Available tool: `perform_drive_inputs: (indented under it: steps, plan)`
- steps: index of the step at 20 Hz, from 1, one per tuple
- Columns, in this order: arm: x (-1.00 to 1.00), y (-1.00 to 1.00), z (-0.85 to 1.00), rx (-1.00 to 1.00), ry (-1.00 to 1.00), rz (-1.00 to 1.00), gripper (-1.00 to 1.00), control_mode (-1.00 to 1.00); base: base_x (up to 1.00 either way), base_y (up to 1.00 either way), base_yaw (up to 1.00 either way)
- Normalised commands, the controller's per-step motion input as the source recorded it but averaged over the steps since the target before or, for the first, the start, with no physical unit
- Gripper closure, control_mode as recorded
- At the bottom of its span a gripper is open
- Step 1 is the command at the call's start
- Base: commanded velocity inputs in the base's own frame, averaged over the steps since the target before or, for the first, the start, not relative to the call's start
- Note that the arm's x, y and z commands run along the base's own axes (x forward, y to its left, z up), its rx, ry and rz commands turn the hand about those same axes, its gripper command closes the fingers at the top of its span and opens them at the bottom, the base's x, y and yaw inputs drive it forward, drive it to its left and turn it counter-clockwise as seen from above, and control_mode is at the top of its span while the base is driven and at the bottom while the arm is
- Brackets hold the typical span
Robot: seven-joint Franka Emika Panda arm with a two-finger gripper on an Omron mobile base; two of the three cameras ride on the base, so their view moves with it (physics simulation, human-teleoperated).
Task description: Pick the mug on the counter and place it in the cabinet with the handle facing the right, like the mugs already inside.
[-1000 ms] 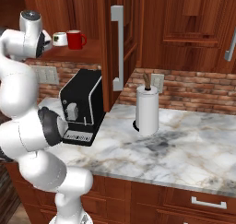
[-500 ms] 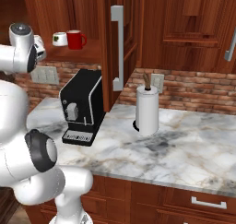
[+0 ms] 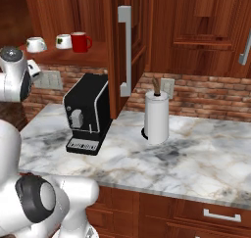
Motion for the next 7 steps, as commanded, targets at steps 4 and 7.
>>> perform_drive_inputs:
  steps: [4,7]
  plan:
    - [-0.35,0.0,-0.35,0.0,0.0,0.0,-1.0,-1.0,0.0,0.0,0.0]
    - [-0.36,0.0,-0.36,0.0,0.0,0.0,-1.0,-1.0,0.0,0.0,0.0]
